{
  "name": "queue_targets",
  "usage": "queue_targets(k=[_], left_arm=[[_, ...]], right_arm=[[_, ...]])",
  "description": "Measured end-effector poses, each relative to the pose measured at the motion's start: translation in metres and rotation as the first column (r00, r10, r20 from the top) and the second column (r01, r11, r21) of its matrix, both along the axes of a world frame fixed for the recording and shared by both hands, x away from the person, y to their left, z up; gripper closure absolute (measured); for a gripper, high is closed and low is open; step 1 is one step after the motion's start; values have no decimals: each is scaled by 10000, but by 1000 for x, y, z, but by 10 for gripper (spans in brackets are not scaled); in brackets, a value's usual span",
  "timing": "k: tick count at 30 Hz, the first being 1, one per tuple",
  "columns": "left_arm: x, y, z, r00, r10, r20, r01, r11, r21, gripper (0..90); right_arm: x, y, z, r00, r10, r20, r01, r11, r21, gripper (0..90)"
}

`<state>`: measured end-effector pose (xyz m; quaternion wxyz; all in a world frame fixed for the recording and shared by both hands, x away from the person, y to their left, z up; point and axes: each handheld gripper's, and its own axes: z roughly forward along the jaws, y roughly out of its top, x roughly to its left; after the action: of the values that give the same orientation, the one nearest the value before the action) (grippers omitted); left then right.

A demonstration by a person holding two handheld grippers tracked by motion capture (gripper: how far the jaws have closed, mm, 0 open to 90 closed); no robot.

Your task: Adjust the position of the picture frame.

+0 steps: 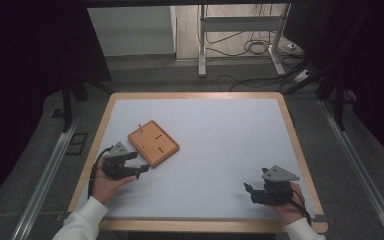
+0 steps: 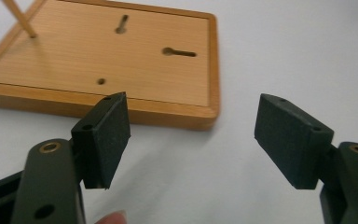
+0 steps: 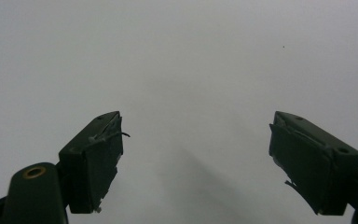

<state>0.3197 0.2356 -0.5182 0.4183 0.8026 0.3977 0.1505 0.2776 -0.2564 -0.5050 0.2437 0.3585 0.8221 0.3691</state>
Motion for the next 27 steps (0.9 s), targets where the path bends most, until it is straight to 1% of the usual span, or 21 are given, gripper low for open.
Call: queue_targets(k=[1,2,5,7,8,10,13,15,19,20,21,22,23,25,26,27], left_arm=[[1,-1,3,9999,-110,83,109,9999,114,260],[1,-1,3,9999,-110,83,109,9999,114,250],[3,-3,5,9996,-207,205,201,9993,323,241],[8,-4,8,9990,-423,127,415,9976,549,228],[10,-4,9,9990,-399,183,387,9975,588,228],[16,-3,13,9992,-340,233,330,9986,413,247],[20,-2,15,9994,-246,234,238,9991,340,247],[22,-2,16,9994,-140,301,138,9999,64,256],[27,-2,19,9996,-90,282,85,9998,181,263],[32,-1,23,9997,-35,239,28,9995,319,263],[32,-1,23,9997,-35,239,28,9995,319,264],[36,0,26,9996,62,278,-74,9991,419,265],[40,2,27,9995,144,278,-155,9990,425,266],[42,2,28,9995,184,273,-196,9988,446,265],[47,5,28,9991,299,294,-313,9983,488,265],[47,5,28,9991,299,294,-313,9983,488,265]], right_arm=[[-1,0,0,10000,25,45,-25,10000,-77,177],[-1,0,0,10000,25,45,-25,10000,-77,177],[0,-1,-1,10000,-45,43,45,10000,-55,174],[1,-1,-1,9999,-116,-1,116,9999,-57,174],[1,-1,-1,9999,-124,-13,124,9999,-43,174],[0,-1,-1,9999,-101,-23,101,9999,-47,174],[0,-1,-1,10000,-87,-32,86,10000,-42,174],[1,-1,-2,9999,-109,-122,109,9999,-38,174],[1,-1,-2,9998,-133,-157,134,9999,76,176],[1,-2,-1,9998,-121,-168,123,9999,103,176],[1,-2,-1,9998,-121,-168,123,9999,103,176],[0,-1,0,9998,-104,-140,106,9999,135,176],[0,-1,0,9999,-88,-137,89,9999,122,176],[0,-1,-1,9999,-84,-140,86,9999,109,176],[0,-1,-1,9998,-92,-155,93,9999,112,176],[0,-1,-1,9998,-92,-155,93,9999,112,176]])
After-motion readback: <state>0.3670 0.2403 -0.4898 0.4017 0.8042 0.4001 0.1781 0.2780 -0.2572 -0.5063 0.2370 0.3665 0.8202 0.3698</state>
